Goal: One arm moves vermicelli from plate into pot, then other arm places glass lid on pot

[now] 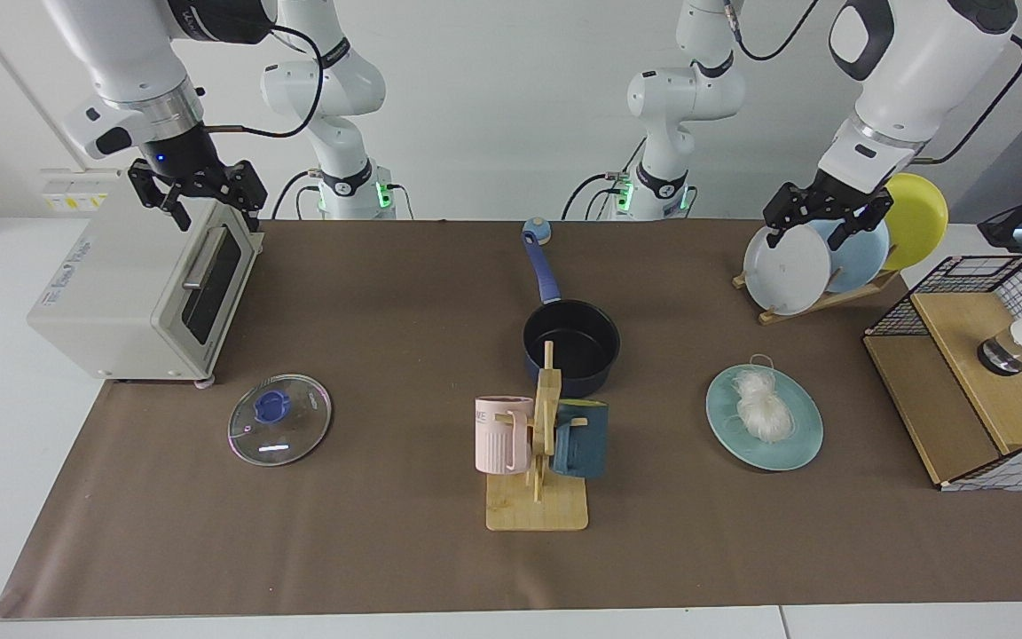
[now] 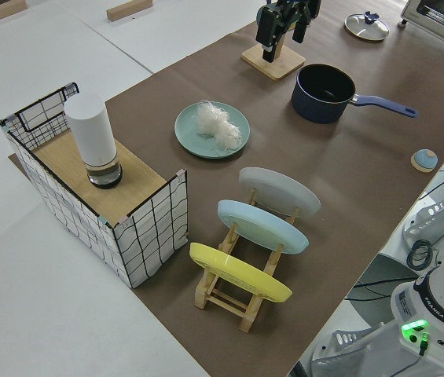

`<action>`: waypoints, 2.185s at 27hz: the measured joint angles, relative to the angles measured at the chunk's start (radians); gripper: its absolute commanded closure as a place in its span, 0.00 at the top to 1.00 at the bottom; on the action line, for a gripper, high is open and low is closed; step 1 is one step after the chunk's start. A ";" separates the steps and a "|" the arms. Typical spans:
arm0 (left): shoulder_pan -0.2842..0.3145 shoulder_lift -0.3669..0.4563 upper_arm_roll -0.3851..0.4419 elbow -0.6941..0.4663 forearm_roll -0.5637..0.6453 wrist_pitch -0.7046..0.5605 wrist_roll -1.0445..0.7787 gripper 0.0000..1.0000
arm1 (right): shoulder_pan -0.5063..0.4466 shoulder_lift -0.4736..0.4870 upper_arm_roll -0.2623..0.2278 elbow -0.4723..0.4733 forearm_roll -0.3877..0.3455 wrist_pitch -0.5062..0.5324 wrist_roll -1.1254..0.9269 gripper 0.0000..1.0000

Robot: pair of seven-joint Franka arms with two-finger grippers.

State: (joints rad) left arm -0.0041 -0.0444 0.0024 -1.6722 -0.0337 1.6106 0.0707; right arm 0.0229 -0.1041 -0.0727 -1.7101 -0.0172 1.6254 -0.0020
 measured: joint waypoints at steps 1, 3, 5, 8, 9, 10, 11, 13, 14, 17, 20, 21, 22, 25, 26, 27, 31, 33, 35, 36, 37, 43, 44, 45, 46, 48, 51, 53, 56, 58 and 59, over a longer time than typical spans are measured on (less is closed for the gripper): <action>0.000 0.000 0.000 0.000 0.000 -0.002 0.000 1.00 | 0.000 0.000 0.000 0.000 0.000 0.000 0.000 1.00; 0.000 0.000 0.001 0.000 0.001 -0.005 0.000 1.00 | 0.000 0.000 0.000 0.000 0.000 0.000 0.000 1.00; 0.000 0.000 0.003 0.000 0.001 -0.005 0.000 1.00 | 0.000 0.000 0.000 0.000 0.000 0.000 0.000 1.00; 0.000 0.000 0.005 0.002 0.001 -0.005 0.000 1.00 | 0.000 0.000 0.000 0.000 0.000 0.000 0.000 1.00; 0.000 0.000 0.005 0.002 0.001 -0.005 0.000 1.00 | 0.000 0.000 0.000 0.000 0.000 0.000 0.000 1.00; 0.000 0.000 0.005 0.003 0.001 -0.005 0.000 1.00 | 0.000 0.000 0.000 0.000 0.000 0.000 0.000 1.00; 0.000 0.000 0.005 0.003 0.001 -0.005 0.000 1.00 | 0.000 0.000 0.000 0.000 0.000 0.000 0.000 1.00; 0.000 0.000 0.005 0.003 0.001 -0.005 0.000 1.00 | 0.000 0.000 0.000 0.000 0.000 0.000 0.000 1.00; 0.000 0.000 0.005 0.003 0.001 -0.005 0.000 1.00 | 0.000 0.000 0.000 0.000 0.000 0.000 0.000 1.00; 0.000 0.000 0.003 0.003 0.001 -0.005 0.000 1.00 | 0.000 0.000 0.000 0.000 0.000 0.000 0.000 1.00; 0.000 0.000 0.000 0.003 0.001 -0.005 0.000 1.00 | 0.000 0.000 0.000 0.000 0.000 0.000 0.000 1.00; 0.000 0.000 0.000 0.003 0.001 -0.005 0.000 1.00 | 0.000 0.000 0.000 0.000 0.000 0.000 0.000 1.00; 0.000 0.000 -0.001 0.003 0.001 -0.005 0.000 1.00 | 0.000 0.000 0.000 0.000 0.000 0.000 0.000 1.00; 0.000 0.000 -0.001 0.003 0.001 -0.006 0.000 1.00 | 0.001 -0.001 0.002 0.000 0.001 0.000 0.000 1.00; 0.000 0.000 -0.001 0.003 0.001 -0.006 0.000 1.00 | 0.001 -0.001 0.003 0.000 0.001 0.000 0.000 1.00; 0.000 0.000 -0.001 0.003 0.001 -0.006 0.000 1.00 | 0.001 -0.001 0.003 0.001 0.001 0.000 0.000 1.00; 0.000 0.000 -0.001 0.004 0.001 -0.005 0.000 1.00 | 0.001 -0.001 0.004 0.001 0.001 0.000 -0.001 1.00; 0.000 0.000 -0.001 0.004 0.001 -0.003 0.000 1.00 | 0.001 -0.004 0.004 0.001 0.001 -0.003 -0.001 1.00; 0.000 0.000 -0.001 0.004 0.001 0.006 0.000 1.00 | 0.001 -0.010 0.004 0.001 0.001 -0.008 -0.001 1.00; 0.000 0.000 -0.001 0.004 0.001 0.017 0.000 1.00 | 0.001 -0.013 0.004 0.001 0.001 -0.011 -0.001 1.00; 0.000 0.000 -0.001 0.004 0.001 0.032 0.000 1.00 | 0.001 -0.016 0.005 0.001 0.001 -0.013 -0.002 1.00; 0.000 0.006 0.000 0.004 0.001 0.164 0.000 1.00 | 0.002 -0.024 0.008 0.001 0.001 -0.038 -0.002 1.00; 0.000 0.008 0.001 0.004 0.001 0.187 0.000 1.00 | 0.001 -0.025 0.008 0.001 0.001 -0.043 -0.002 1.00; 0.000 0.013 0.002 0.004 0.002 0.212 0.000 1.00 | 0.002 -0.026 0.008 0.001 0.001 -0.046 -0.002 1.00; 0.000 0.019 0.004 0.004 0.002 0.235 0.000 1.00 | 0.002 -0.026 0.008 0.001 0.001 -0.047 -0.002 1.00; 0.000 0.037 0.008 0.004 0.002 0.271 0.000 1.00 | 0.002 -0.026 0.009 0.001 0.001 -0.047 -0.002 1.00; 0.001 0.072 0.011 0.003 0.002 0.311 0.000 1.00 | 0.003 -0.026 0.011 0.001 0.001 -0.047 -0.002 1.00; 0.001 0.101 0.012 0.003 0.002 0.341 -0.006 1.00 | 0.006 -0.024 0.012 0.000 0.001 -0.047 -0.002 1.00; 0.001 0.154 0.012 0.003 0.002 0.397 -0.055 1.00 | 0.011 -0.012 0.012 0.000 0.003 -0.046 -0.002 1.00; 0.000 0.185 0.011 0.003 0.002 0.427 -0.090 1.00 | 0.013 0.002 0.013 0.000 0.005 -0.033 -0.002 1.00; 0.000 0.203 0.011 0.003 0.002 0.443 -0.104 1.00 | 0.014 0.013 0.014 0.000 0.005 -0.020 -0.002 1.00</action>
State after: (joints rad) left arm -0.0036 0.1585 0.0132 -1.6688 -0.0319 2.0538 -0.0335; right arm 0.0368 -0.0910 -0.0590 -1.7103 -0.0119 1.6052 -0.0040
